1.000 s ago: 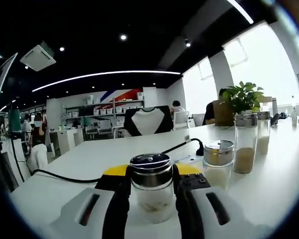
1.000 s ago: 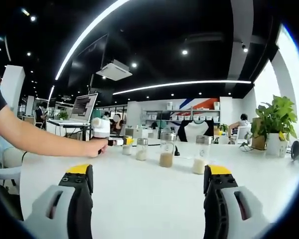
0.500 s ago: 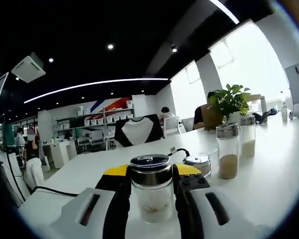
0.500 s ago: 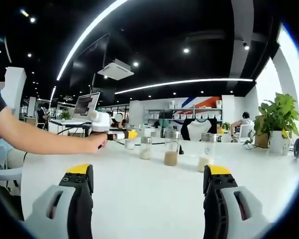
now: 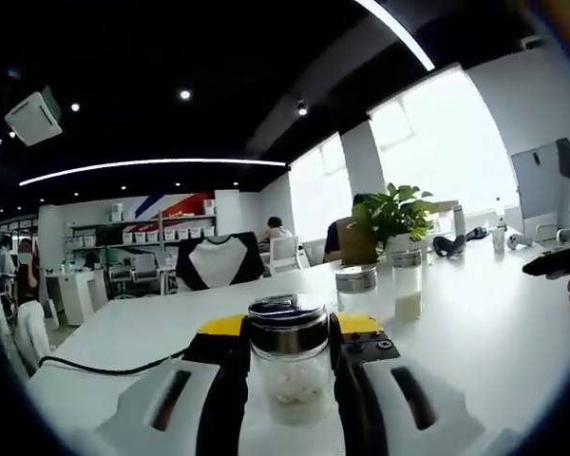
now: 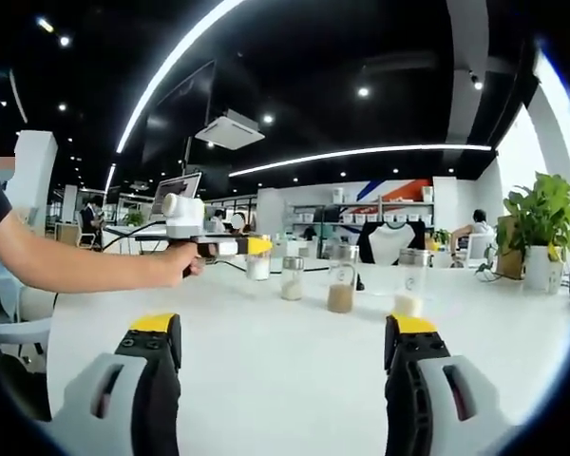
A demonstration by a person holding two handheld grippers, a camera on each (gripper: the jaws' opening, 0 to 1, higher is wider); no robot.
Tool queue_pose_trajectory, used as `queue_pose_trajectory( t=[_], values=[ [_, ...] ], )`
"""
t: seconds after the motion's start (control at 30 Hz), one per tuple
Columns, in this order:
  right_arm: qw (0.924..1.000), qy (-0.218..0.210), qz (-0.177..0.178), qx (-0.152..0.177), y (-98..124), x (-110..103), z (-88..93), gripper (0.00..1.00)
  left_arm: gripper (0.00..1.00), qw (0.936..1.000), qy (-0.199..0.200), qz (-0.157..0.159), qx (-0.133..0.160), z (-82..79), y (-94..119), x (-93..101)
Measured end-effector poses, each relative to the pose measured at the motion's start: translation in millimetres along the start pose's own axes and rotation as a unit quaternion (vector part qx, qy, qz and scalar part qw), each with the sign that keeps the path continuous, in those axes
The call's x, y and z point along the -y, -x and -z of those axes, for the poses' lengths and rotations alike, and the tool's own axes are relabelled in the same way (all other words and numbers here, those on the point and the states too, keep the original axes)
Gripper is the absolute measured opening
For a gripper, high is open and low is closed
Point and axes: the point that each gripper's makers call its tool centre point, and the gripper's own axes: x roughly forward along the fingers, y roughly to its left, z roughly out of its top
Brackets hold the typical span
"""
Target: Rotate the seasoning bottle until the label or dispensing opening points toward the visible target arrow and the bottle remains upright within the marked orientation range
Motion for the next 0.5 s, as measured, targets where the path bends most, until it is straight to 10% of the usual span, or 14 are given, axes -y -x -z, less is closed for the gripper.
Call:
queue_pose_trajectory(
  t=[0.5],
  values=[
    [0.9980, 0.025, -0.054, -0.020, -8, -15, 6.0, 0.69, 0.34, 0.9940, 0.038, 0.101, 0.016, -23.5, 22, 78.4]
  ],
)
